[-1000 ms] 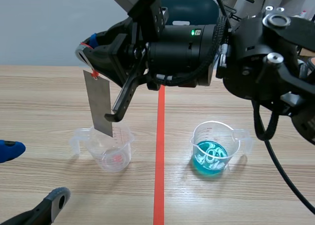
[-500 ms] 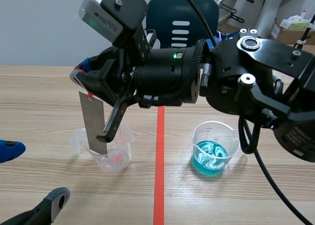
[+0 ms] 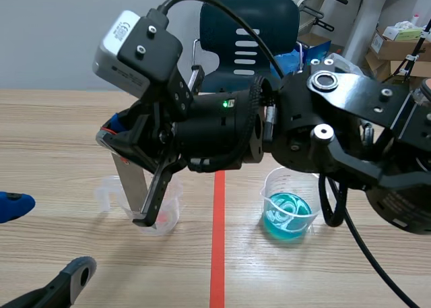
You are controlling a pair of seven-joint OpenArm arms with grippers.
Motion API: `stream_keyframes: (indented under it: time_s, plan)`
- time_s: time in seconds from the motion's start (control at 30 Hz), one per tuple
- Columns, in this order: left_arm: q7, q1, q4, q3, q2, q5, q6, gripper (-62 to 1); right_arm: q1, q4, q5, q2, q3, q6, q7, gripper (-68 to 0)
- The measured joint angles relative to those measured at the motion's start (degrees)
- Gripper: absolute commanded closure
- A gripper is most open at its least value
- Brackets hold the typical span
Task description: Do the redox reaction experiment
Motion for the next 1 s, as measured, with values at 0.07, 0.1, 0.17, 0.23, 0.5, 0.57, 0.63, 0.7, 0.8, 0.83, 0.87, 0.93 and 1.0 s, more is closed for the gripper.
stream_keyframes:
  time_s: [0.07,0.1,0.17,0.23,0.5,0.57,0.63,0.7,0.8,0.83,0.87,0.93,1.0]
  plan:
    - [0.00,0.00,0.00,0.00,0.00,0.00,0.00,-62.3,0.00,-0.26,-0.02,0.02,0.00,-0.13,0.00,-6.0]
    - [0.00,0.00,0.00,0.00,0.00,0.00,0.00,-62.3,0.00,-0.28,-0.02,0.02,0.00,-0.11,0.00,-9.0]
    - [0.00,0.00,0.00,0.00,0.00,0.00,0.00,-62.3,0.00,-0.28,-0.02,0.00,0.00,-0.13,0.02,-17.5]
    - [0.00,0.00,0.00,0.00,0.00,0.00,0.00,-62.3,0.00,-0.28,-0.02,0.00,0.00,-0.13,0.02,-28.2]
    - [0.00,0.00,0.00,0.00,0.00,0.00,0.00,-62.3,0.02,-0.28,-0.02,0.00,0.00,-0.44,0.02,-45.9]
    - [0.00,0.00,0.00,0.00,0.00,0.00,0.00,-62.3,0.02,-0.28,-0.02,0.00,0.00,-0.63,0.02,-47.7]
    - [0.00,0.00,0.00,0.00,0.00,0.00,0.00,-62.3,0.02,-0.28,-0.02,0.00,0.00,-0.63,0.02,-48.5]
    - [0.00,0.00,0.00,0.00,0.00,0.00,0.00,-62.3,0.02,-0.28,-0.02,0.00,0.00,-0.63,0.02,-48.8]
    - [0.00,0.00,0.00,0.00,0.00,0.00,0.00,-62.3,0.02,-0.28,-0.02,0.00,0.00,-0.72,0.02,-48.8]
    - [0.00,0.00,0.00,0.00,0.00,0.00,0.00,-62.3,0.02,-0.28,-0.02,0.00,0.00,-1.09,0.02,-48.8]
    - [0.00,0.00,0.00,0.00,0.00,0.00,0.00,-62.3,0.00,-0.28,-0.02,0.00,0.00,-1.64,0.02,-48.8]
    - [0.00,0.00,0.00,0.00,0.00,0.00,0.00,-62.3,0.00,-0.31,-0.02,0.00,0.02,-2.56,0.02,-48.8]
    - [0.00,0.00,0.00,0.00,0.00,0.00,0.00,-62.3,0.02,-0.50,-0.02,0.00,0.02,-2.69,0.02,-48.8]
